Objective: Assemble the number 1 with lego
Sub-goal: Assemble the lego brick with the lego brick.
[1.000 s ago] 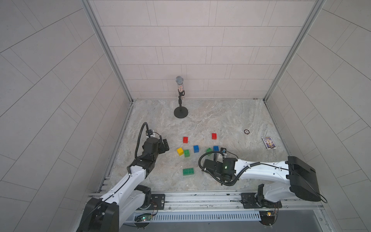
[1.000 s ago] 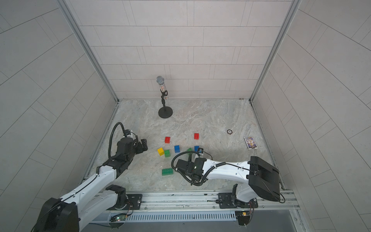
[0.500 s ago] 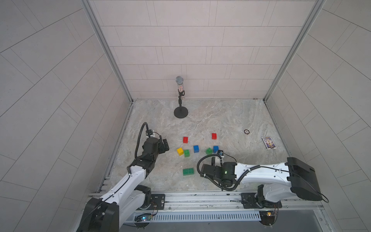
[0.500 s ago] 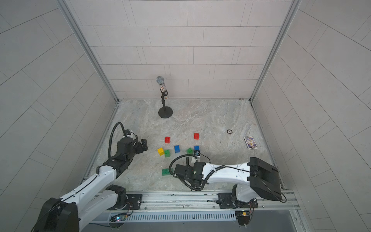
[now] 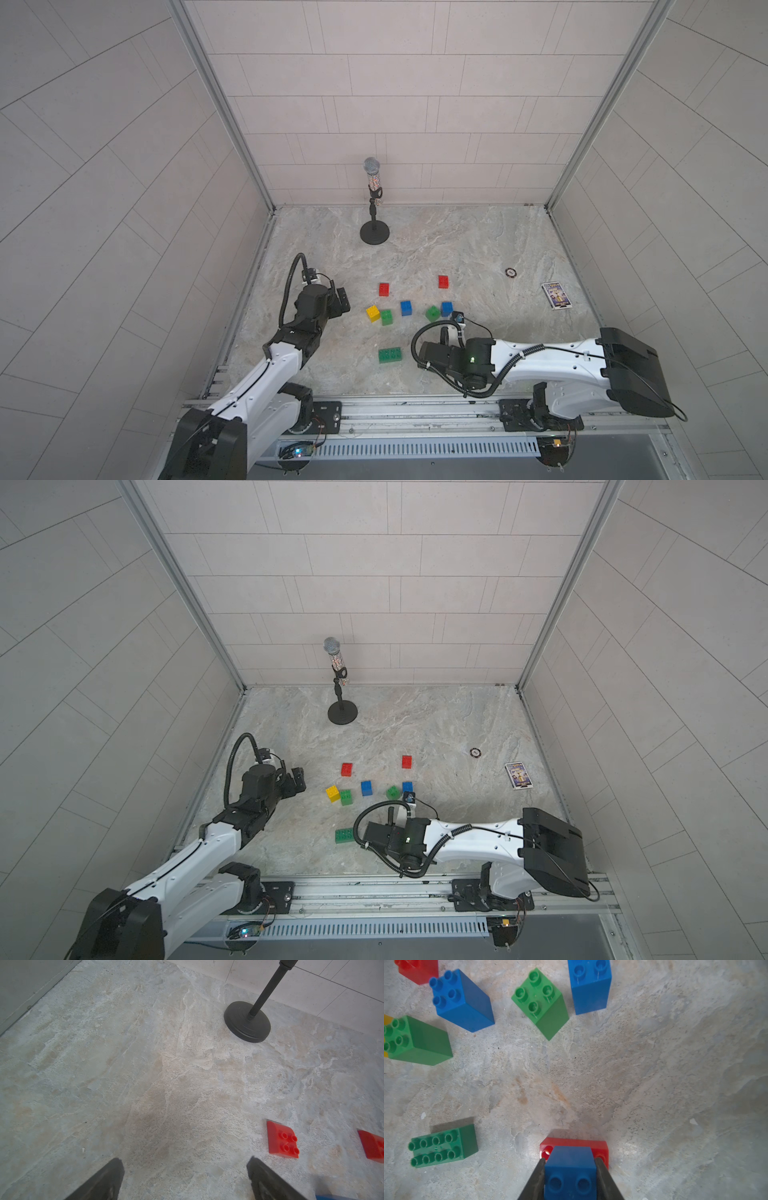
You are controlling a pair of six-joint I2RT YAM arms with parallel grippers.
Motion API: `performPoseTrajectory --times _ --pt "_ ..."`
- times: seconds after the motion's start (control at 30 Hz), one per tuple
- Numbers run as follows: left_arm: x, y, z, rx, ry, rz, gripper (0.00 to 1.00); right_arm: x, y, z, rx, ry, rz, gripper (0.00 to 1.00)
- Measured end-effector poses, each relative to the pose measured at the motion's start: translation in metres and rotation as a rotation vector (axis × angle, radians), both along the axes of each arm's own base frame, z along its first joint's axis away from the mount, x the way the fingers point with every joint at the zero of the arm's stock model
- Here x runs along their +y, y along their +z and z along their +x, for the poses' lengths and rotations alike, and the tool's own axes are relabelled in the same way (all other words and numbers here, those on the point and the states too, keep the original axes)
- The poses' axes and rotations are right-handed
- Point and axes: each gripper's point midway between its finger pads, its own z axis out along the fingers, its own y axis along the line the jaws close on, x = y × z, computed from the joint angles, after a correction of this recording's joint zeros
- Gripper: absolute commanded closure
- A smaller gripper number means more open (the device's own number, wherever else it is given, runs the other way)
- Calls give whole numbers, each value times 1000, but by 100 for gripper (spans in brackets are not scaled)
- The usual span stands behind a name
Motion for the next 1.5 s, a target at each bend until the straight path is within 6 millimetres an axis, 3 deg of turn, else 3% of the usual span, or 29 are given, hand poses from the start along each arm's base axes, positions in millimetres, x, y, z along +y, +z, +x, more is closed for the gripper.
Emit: performPoseTrajectory --times 0.3,0.97,1.07,1.23,1.37,1.5 --pt "0 0 0 0 0 -3 0 3 -1 1 30 16 -131 100" --pt "1 -1 0 3 6 -9 0 -1 -3 -2 1 41 -76 100" --pt "1 -1 0 2 5 -10 0 -19 -1 7 25 41 -72 100" --pt "1 -1 0 2 4 -11 0 -75 7 22 39 15 -105 100" --pt "1 -1 0 2 4 -11 0 -94 17 30 33 38 -108 100" --pt "1 -1 0 1 4 -11 0 -102 11 34 66 97 -161 100"
